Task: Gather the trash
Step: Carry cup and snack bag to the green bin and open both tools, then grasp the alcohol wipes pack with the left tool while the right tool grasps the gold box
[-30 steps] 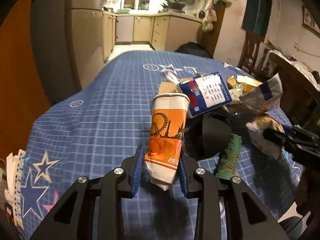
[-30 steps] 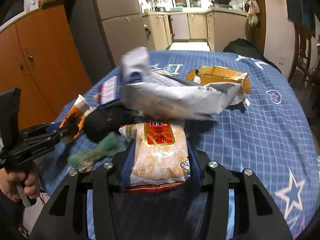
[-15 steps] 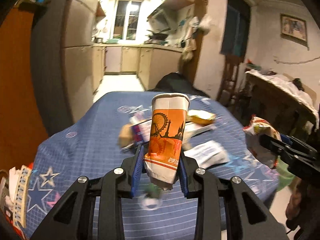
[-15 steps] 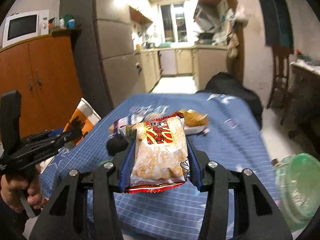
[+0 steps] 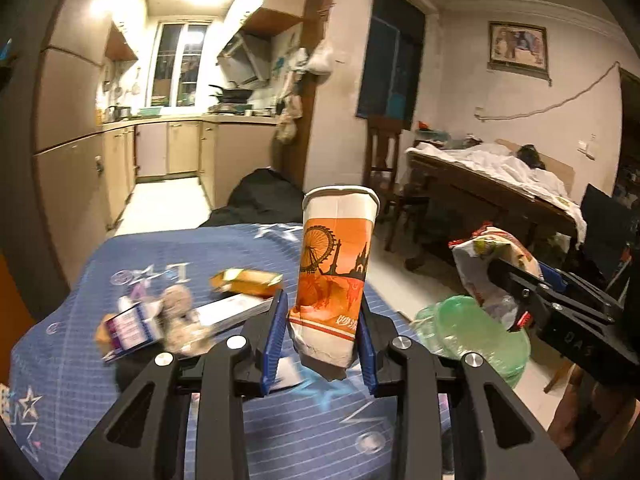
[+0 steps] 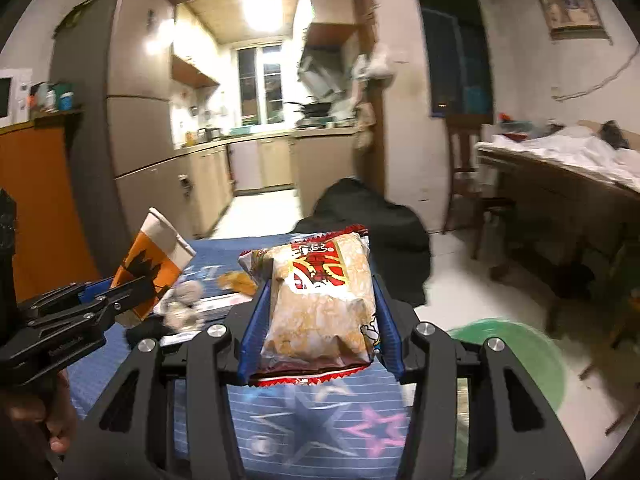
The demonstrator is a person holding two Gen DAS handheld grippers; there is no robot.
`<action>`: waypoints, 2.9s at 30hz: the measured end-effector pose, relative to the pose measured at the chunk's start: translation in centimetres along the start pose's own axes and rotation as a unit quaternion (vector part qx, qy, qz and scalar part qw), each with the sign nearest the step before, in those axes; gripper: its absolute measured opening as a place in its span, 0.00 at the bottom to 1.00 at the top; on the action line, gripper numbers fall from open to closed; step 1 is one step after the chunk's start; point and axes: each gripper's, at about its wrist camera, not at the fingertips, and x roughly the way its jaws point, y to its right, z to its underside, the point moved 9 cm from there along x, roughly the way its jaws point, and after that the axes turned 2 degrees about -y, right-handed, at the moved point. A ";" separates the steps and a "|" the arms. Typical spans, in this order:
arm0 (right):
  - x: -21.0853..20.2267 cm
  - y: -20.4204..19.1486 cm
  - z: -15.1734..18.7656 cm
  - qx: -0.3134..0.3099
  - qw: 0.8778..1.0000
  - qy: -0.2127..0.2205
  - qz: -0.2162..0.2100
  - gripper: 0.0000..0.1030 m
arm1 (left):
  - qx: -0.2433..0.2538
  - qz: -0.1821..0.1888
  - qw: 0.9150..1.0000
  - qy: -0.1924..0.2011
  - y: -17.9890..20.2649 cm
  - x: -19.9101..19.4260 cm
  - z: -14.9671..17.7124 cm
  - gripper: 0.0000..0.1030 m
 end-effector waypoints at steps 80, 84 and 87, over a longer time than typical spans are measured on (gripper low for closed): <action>6.0 27.7 10.5 0.133 0.966 -0.205 0.087 0.63 | 0.113 0.097 0.948 -0.282 24.3 31.1 11.7 0.54; 1.9 22.5 8.5 0.092 0.986 -0.132 0.046 0.79 | 0.155 0.105 0.956 -0.226 19.6 25.7 10.7 0.67; 0.4 17.6 9.2 0.084 0.990 -0.111 0.001 0.83 | 0.164 0.082 0.963 -0.195 12.2 21.2 10.5 0.72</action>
